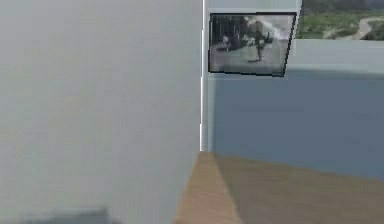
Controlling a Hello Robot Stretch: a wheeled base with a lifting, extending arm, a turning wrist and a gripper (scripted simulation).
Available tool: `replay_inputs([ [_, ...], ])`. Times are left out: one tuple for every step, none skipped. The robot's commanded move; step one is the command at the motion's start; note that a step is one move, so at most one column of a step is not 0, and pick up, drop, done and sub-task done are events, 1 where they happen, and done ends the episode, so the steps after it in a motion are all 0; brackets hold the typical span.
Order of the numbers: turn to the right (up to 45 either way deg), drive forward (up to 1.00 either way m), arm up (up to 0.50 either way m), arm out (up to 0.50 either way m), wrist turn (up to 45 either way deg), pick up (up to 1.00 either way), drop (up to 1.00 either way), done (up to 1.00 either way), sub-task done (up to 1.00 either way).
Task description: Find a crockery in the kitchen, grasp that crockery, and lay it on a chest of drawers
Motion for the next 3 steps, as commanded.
replay_inputs([
  [36.0,0.0,0.0,0.0,0.0,0.0,0.0,0.0,0.0],
  [0.0,0.8,0.0,0.0,0.0,0.0,0.0,0.0,0.0],
  [45.0,0.0,0.0,0.0,0.0,0.0,0.0,0.0,0.0],
])
